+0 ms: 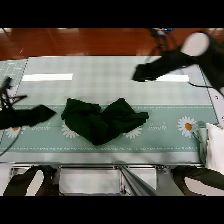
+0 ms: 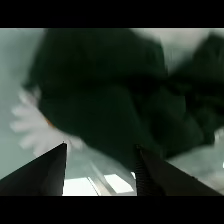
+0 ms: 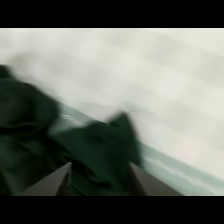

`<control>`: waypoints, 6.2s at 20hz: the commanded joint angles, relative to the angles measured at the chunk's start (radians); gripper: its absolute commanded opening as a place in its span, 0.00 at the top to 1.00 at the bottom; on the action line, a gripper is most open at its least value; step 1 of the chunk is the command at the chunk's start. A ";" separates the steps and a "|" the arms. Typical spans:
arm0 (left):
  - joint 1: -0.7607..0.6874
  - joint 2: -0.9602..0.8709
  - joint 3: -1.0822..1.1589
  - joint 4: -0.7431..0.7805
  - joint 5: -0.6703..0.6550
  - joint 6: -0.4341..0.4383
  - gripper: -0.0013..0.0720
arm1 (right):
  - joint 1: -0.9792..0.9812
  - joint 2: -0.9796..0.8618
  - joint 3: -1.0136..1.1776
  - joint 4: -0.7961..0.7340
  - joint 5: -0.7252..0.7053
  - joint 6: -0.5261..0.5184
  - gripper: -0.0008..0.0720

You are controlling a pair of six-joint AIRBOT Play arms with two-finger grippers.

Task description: Fold the shirts.

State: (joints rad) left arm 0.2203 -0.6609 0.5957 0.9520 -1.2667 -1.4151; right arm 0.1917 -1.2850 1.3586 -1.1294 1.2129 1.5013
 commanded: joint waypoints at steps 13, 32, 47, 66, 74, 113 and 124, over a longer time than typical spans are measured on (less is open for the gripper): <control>-0.582 -0.489 0.005 -0.138 0.247 -0.064 0.29 | -0.495 0.570 -0.914 0.230 -0.072 -0.201 0.43; -0.574 -0.495 0.230 0.132 0.134 -0.071 0.95 | -0.111 0.340 -0.963 0.406 -0.293 -0.182 0.42; -0.575 -0.497 0.229 0.034 0.217 -0.025 0.95 | 0.138 0.172 -0.897 0.557 -0.502 -0.166 0.43; -0.576 -0.499 0.229 0.019 0.264 -0.026 0.95 | 0.096 0.054 -0.797 0.541 -0.425 -0.179 0.43; -0.482 -0.481 0.236 0.019 0.223 0.024 0.95 | 0.070 0.019 -0.541 0.412 -0.254 -0.272 0.95; -0.636 -0.609 0.304 -0.117 0.582 0.008 0.33 | -0.174 0.037 -0.166 0.207 -0.280 -0.117 0.65; -0.114 -0.517 0.176 -0.295 0.081 0.063 0.29 | -0.757 0.153 -0.365 0.142 -0.026 -0.154 0.43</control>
State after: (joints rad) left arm 0.0635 -1.1954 0.9234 0.8139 -1.1374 -1.4040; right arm -0.4370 -1.2022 1.1885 -0.9905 1.1980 1.3548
